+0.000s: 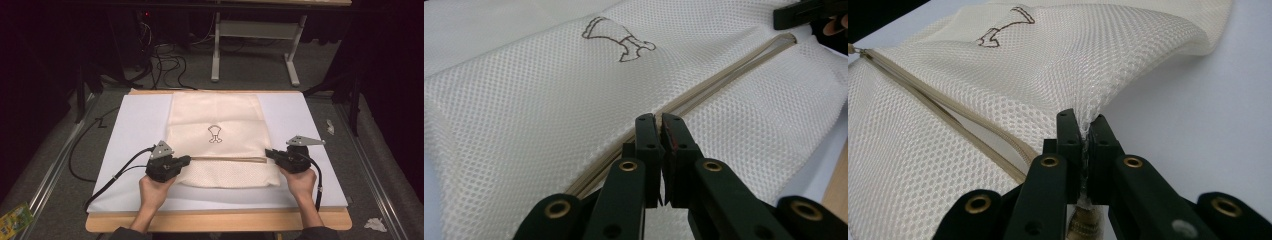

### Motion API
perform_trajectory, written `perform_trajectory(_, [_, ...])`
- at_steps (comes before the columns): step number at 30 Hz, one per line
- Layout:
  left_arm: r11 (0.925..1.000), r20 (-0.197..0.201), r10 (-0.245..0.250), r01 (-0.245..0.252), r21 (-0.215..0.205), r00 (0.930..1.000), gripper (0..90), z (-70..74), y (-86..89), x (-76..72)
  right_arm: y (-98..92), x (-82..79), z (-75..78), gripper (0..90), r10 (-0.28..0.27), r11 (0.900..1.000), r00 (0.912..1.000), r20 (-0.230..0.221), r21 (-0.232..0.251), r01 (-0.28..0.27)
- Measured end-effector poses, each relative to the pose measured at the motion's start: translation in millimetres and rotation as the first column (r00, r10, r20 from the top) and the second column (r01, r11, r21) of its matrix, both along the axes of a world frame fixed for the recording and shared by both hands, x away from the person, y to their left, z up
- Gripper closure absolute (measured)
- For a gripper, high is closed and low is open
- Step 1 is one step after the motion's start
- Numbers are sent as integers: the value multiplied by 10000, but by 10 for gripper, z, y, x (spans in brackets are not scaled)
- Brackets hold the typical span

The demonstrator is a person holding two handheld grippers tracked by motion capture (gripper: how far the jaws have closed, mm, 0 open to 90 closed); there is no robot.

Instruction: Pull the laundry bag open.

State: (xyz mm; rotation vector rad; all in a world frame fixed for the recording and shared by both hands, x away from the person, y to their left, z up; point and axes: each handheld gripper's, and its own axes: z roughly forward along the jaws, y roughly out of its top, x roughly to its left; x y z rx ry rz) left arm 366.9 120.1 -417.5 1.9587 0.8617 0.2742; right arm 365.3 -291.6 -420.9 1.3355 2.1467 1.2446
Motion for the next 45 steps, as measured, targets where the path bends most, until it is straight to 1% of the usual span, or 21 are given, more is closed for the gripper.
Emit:
perform_trajectory(4, [9999,-21,149,-149,-32,9999,871,4,78,-2,-43,-4,-5,882,-164,9998,9999,-31,72,164])
perform_trajectory(7, [9997,9,232,-232,-60,9997,871,6,122,-3,-66,-8,-11,881,-155,9999,9999,-53,50,155])
perform_trajectory(10, [9997,17,257,-257,-48,9997,871,7,127,-4,-54,-6,-12,881,-151,9999,9999,-41,32,151])
perform_trajectory(12, [9997,-31,216,-216,-138,9998,871,6,136,0,-53,-2,-12,881,-136,9999,9999,-41,81,136])
perform_trajectory(16, [9996,-4,234,-234,-162,9997,871,9,141,-3,-49,1,-9,881,-128,9999,9999,-46,71,129])
perform_trajectory(18, [9994,25,319,-319,-101,9995,871,11,154,-4,-50,5,-11,881,-156,9999,9999,-44,10,156])
perform_trajectory(19, [9991,32,383,-382,-169,9993,871,11,169,-6,-57,10,-17,881,-188,9998,9998,-49,-15,187])
perform_trajectory(21, [9990,46,434,-434,-129,9990,871,12,200,-11,-78,18,-34,881,-181,9998,9997,-132,113,183])
perform_trajectory(23, [9986,9,518,-518,-85,9987,871,4,232,-13,-81,19,-50,881,-156,9999,9998,-97,41,156])
perform_trajectory(25, [9981,12,595,-595,-128,9982,871,1,266,-16,-82,16,-59,881,-209,9997,9996,-200,108,211])
perform_trajectory(28, [9977,4,663,-663,-167,9978,871,5,299,-19,-83,24,-67,881,-209,9997,9995,-232,137,212])
perform_trajectory(30, [9971,23,743,-743,-144,9972,871,4,305,-22,-75,27,-66,881,-191,9997,9996,-220,137,194])
perform_trajectory(32, [9970,2,768,-768,-27,9970,871,3,311,-22,-74,32,-63,881,-177,9997,9995,-257,155,181])
perform_trajectory(33, [9967,13,814,-814,-39,9967,871,2,320,-23,-78,37,-63,881,-192,9998,9995,-232,77,194])
perform_trajectory(37, [9957,52,925,-925,2,9957,872,23,381,-32,-96,40,-63,881,-279,9996,9992,-285,90,282])
perform_trajectory(44, [9936,62,1129,-1128,-92,9936,871,27,464,-41,-93,40,-60,881,-252,9997,9993,-280,62,254])
perform_trajectory(45, [9927,81,1198,-1197,-163,9928,871,26,477,-42,-93,41,-57,881,-259,9997,9993,-269,-17,259])
